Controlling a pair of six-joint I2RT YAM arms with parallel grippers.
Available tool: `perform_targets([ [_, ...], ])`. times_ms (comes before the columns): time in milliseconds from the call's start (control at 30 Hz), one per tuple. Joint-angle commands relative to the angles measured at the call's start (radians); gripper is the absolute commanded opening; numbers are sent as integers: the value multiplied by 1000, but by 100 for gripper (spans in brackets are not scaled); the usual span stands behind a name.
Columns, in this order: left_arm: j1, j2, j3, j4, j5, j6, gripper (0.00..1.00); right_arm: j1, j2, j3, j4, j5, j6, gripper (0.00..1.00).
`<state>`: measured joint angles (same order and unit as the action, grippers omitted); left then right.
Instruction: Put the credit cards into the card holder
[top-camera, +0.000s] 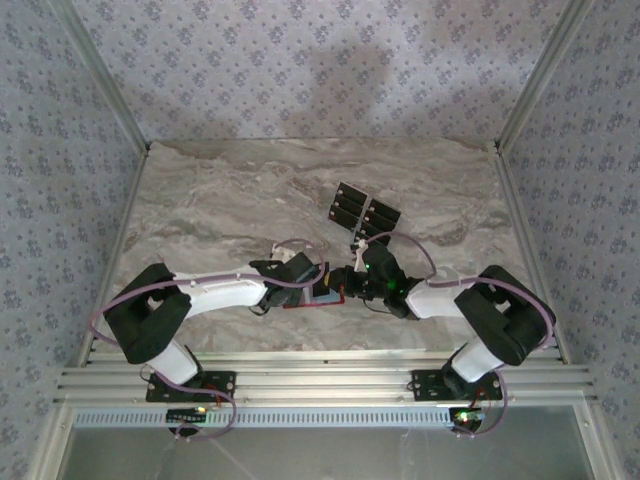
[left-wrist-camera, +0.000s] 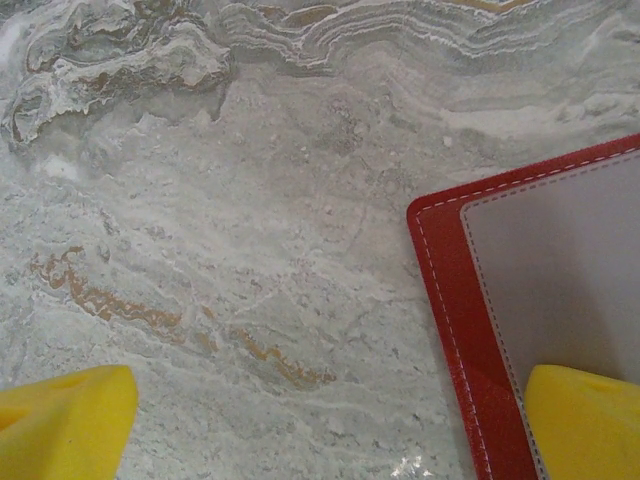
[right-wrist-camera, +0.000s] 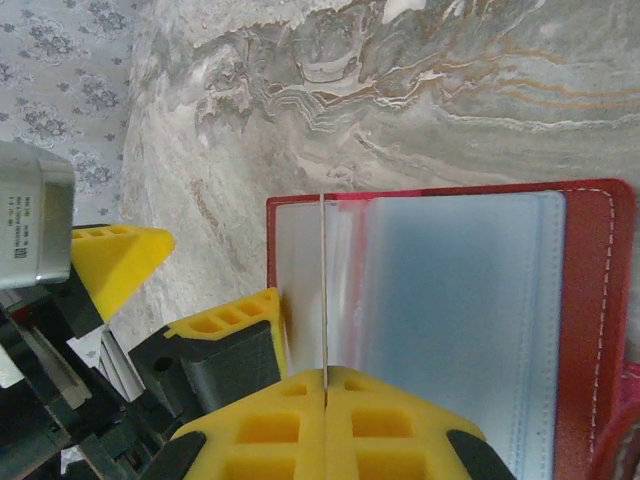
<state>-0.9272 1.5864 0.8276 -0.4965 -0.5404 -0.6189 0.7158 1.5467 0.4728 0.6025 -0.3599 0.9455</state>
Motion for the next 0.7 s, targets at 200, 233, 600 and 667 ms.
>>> perform_targets([
  [200, 17, 14, -27, -59, -18, 24, 100, -16, 113, 26, 151, -87, 18, 0],
  [233, 18, 14, -30, -59, -18, 23, 100, -17, 125, 26, 166, -92, 26, 0],
  [600, 18, 17, -27, -55, -22, 24, 100, -18, 183, 10, 237, -106, 65, 0],
  [667, 18, 13, -23, -65, -32, 21, 100, -19, 182, 6, 235, -102, 70, 0],
])
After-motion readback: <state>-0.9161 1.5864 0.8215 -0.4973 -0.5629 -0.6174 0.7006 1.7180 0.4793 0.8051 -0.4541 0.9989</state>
